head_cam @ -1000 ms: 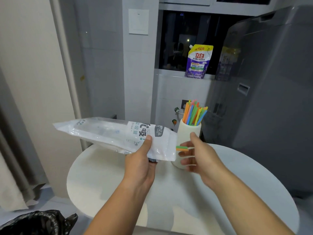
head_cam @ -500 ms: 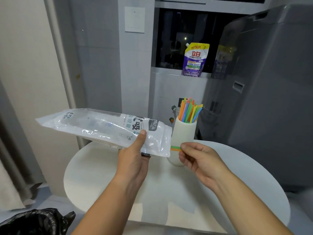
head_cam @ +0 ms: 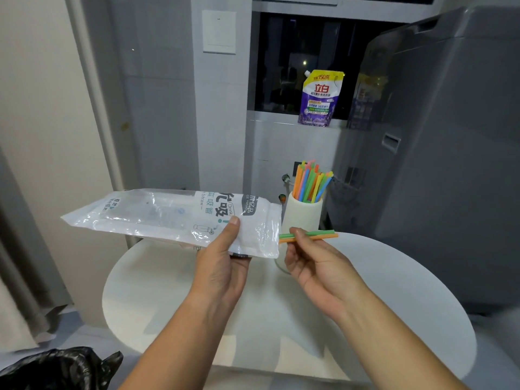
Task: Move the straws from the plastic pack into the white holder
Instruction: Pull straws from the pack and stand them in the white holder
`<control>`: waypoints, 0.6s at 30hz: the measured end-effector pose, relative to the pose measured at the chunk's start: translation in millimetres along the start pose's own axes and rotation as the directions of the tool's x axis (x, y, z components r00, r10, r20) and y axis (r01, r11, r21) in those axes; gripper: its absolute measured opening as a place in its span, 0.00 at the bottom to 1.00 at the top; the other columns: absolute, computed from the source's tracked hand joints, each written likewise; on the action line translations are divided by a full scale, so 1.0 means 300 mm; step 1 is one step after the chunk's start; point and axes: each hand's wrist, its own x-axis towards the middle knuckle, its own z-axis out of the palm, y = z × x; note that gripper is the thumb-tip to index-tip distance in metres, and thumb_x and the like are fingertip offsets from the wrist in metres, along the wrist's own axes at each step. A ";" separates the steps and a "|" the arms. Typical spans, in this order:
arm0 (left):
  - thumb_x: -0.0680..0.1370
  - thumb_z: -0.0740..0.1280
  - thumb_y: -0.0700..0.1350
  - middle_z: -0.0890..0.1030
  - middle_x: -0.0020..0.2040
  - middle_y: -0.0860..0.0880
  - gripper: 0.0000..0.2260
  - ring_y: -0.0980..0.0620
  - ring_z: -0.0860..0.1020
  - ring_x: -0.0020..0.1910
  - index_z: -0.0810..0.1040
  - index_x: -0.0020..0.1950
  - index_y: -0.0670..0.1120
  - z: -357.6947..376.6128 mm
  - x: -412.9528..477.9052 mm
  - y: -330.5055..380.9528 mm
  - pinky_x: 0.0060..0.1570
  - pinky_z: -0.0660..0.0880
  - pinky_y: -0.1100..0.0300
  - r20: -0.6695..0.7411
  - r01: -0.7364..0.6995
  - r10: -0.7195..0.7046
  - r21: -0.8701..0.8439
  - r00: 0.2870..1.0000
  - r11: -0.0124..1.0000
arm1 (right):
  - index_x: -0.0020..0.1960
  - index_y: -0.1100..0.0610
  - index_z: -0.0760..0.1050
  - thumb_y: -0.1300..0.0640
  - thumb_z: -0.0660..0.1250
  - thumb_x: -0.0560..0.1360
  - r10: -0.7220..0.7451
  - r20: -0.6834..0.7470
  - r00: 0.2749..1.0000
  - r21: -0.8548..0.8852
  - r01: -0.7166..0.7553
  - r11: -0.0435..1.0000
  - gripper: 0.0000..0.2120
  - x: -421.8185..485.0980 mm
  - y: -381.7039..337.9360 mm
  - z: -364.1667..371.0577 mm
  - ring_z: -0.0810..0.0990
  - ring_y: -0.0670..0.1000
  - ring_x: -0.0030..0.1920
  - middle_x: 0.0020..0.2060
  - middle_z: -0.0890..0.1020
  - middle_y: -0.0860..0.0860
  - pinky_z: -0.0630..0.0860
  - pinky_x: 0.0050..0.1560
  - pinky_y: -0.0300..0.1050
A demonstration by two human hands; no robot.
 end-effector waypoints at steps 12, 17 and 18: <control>0.81 0.66 0.34 0.85 0.63 0.45 0.21 0.50 0.86 0.54 0.75 0.74 0.44 -0.032 0.030 0.022 0.37 0.84 0.56 -0.210 0.052 -0.081 -0.140 0.974 0.989 | 0.45 0.62 0.79 0.61 0.65 0.81 -0.587 -0.028 0.809 -0.417 0.524 0.742 0.07 -0.019 -0.252 0.005 0.85 0.50 0.35 0.32 0.85 0.51 0.84 0.45 0.43; 0.81 0.67 0.34 0.85 0.63 0.46 0.20 0.48 0.85 0.57 0.75 0.73 0.44 -0.034 0.039 0.008 0.38 0.84 0.56 -0.236 0.058 -0.086 -0.126 0.968 0.990 | 0.47 0.60 0.79 0.59 0.67 0.81 -0.759 0.028 0.650 -0.554 0.642 0.530 0.05 -0.057 -0.372 0.011 0.86 0.49 0.40 0.38 0.83 0.53 0.84 0.47 0.44; 0.81 0.67 0.34 0.85 0.63 0.46 0.20 0.48 0.85 0.57 0.75 0.73 0.44 -0.034 0.039 0.004 0.38 0.84 0.56 -0.238 0.061 -0.090 -0.124 0.967 0.990 | 0.47 0.58 0.79 0.59 0.67 0.80 -0.775 0.043 0.631 -0.585 0.644 0.493 0.05 -0.062 -0.386 0.013 0.87 0.50 0.41 0.38 0.83 0.52 0.84 0.47 0.44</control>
